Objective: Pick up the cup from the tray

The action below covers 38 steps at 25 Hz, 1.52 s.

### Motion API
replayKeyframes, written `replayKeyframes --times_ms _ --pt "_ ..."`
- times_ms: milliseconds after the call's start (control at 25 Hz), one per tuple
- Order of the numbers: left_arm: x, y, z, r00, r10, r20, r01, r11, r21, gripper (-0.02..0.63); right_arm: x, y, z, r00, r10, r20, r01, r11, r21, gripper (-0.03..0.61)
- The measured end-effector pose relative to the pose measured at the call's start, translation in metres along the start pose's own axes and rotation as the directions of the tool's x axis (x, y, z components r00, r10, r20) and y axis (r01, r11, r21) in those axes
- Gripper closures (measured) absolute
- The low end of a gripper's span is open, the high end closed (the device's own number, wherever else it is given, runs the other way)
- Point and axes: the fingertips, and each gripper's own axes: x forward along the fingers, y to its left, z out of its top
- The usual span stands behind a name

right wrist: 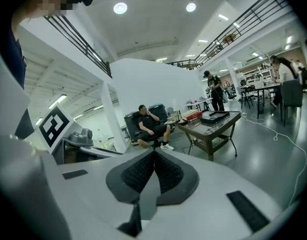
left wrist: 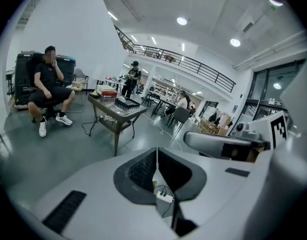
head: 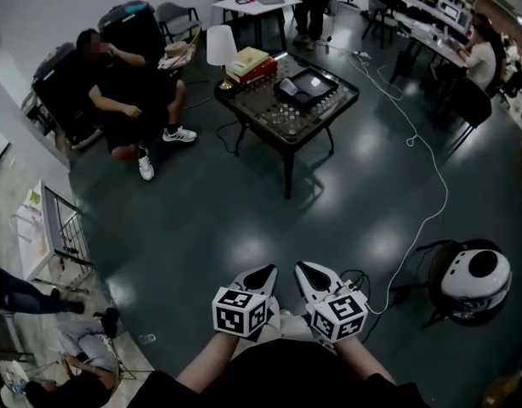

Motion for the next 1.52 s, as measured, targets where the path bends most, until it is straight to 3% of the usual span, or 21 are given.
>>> replayKeyframes --times_ms 440,1120,1520 --pt "0.022 0.02 0.019 1.0 0.006 -0.003 -0.006 1.0 0.016 0.594 0.023 -0.013 0.0 0.999 0.012 -0.041 -0.013 1.0 -0.004 0.566" --pt "0.111 0.091 0.107 0.999 -0.053 -0.014 0.054 0.997 0.055 0.594 0.135 -0.084 0.064 0.999 -0.044 -0.031 0.043 0.998 -0.037 0.566" --pt "0.138 0.124 0.162 0.997 -0.065 -0.036 0.067 0.996 0.055 0.594 0.186 -0.109 0.106 0.996 -0.078 -0.043 0.077 0.997 -0.027 0.566"
